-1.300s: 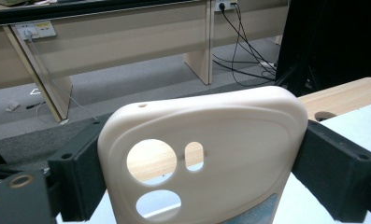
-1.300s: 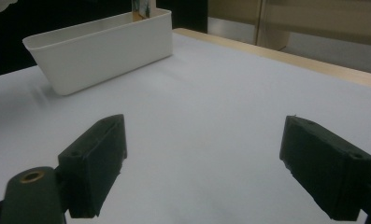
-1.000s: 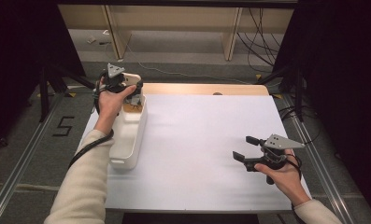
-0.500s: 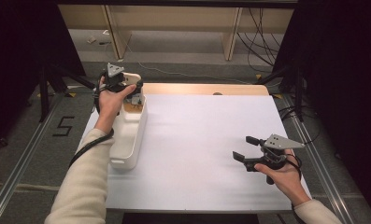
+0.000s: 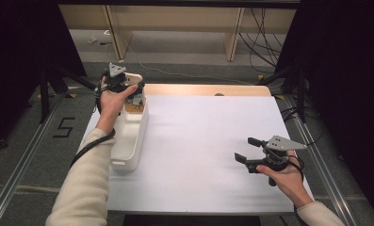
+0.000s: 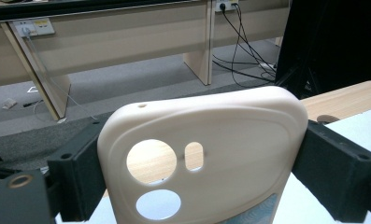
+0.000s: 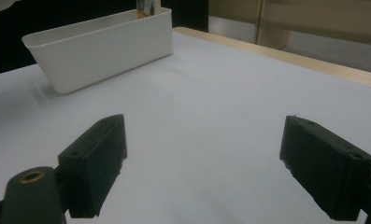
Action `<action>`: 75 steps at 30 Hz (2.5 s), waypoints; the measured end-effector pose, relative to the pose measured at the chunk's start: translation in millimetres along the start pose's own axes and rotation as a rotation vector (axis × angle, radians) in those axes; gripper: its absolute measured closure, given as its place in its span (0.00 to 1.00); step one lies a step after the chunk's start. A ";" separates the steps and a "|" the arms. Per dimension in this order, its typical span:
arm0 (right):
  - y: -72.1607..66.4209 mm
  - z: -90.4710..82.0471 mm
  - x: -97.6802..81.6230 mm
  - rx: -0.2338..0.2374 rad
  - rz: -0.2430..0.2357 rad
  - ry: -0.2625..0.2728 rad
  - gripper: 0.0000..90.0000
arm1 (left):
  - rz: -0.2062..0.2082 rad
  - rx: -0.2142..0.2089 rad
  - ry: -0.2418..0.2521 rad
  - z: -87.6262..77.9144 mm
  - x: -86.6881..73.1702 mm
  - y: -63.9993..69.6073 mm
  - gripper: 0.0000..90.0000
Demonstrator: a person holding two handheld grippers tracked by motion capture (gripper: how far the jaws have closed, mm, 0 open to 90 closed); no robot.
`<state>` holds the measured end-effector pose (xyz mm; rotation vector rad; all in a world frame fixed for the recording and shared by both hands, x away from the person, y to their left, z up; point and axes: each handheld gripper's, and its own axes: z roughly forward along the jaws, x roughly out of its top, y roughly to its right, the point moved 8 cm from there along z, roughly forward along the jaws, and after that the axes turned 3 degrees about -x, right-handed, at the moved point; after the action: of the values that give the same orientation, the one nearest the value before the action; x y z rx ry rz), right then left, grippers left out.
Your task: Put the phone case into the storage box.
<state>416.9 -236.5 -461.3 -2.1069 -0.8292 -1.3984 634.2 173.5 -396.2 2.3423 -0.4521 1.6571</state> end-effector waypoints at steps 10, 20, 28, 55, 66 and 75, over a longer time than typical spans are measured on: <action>-0.1 0.0 -0.1 0.001 0.000 -0.001 0.17 | -0.001 0.015 -0.007 2.0 -2.5 -5.2 0.13; -0.1 0.1 0.0 0.001 0.000 0.000 0.17 | -0.002 0.018 -0.012 4.8 -3.0 -6.5 0.13; -0.1 0.0 -0.2 0.002 -0.002 -0.001 0.17 | -0.005 0.020 -0.017 7.0 -3.9 -7.1 0.13; 0.1 0.1 -0.6 0.001 0.000 -0.004 0.17 | -0.007 0.024 -0.029 13.5 -6.7 -8.4 0.13; 0.2 0.2 -0.7 0.001 0.000 -0.004 0.17 | -0.008 0.025 -0.038 17.5 -9.0 -8.6 0.12; 0.3 0.1 -0.8 0.001 -0.001 -0.004 0.17 | -0.006 0.027 -0.043 19.0 -10.0 -8.4 0.12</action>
<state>416.9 -236.8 -462.1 -2.1090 -0.8321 -1.3943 650.8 175.5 -412.0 2.4000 -0.4328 1.6229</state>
